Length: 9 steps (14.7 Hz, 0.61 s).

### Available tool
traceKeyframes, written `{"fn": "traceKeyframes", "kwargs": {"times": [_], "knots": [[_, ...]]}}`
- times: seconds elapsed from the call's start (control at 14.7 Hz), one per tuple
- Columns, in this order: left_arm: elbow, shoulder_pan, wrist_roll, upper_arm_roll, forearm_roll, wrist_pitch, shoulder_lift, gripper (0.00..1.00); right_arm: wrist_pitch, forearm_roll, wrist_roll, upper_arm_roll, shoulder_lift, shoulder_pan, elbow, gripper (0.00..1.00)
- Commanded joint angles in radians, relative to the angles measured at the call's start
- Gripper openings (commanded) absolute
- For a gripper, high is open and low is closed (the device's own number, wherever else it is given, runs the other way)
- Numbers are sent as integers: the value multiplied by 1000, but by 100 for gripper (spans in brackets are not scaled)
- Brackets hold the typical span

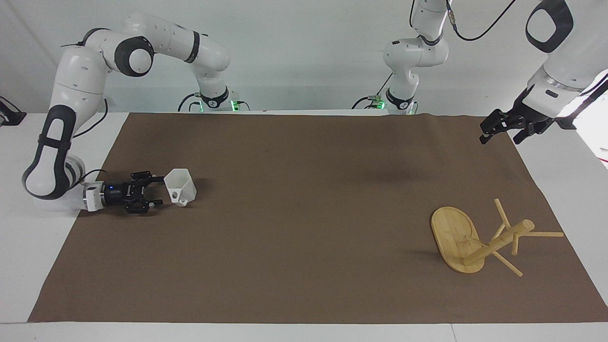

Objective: Hang cup on rack
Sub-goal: 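Reach the right gripper to the white mug and close on it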

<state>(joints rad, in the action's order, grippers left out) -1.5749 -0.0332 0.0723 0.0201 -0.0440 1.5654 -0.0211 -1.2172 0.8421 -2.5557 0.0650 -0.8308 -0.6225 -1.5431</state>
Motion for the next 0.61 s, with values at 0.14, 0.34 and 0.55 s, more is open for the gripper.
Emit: {"fn": "traceKeyframes", "kwargs": {"times": [0.14,0.34,0.55], "knots": [[-27,18,-5,-19,19,-1,24,100,-27,23,-18,1,50,43,-83,100],[-27,18,-5,-19,19,-1,24,100,-34,46,-20,1,52,72,-89,100],[-27,18,-5,-19,19,-1,24,100,-50,49,-24,1,58,83,-110,100]]}}
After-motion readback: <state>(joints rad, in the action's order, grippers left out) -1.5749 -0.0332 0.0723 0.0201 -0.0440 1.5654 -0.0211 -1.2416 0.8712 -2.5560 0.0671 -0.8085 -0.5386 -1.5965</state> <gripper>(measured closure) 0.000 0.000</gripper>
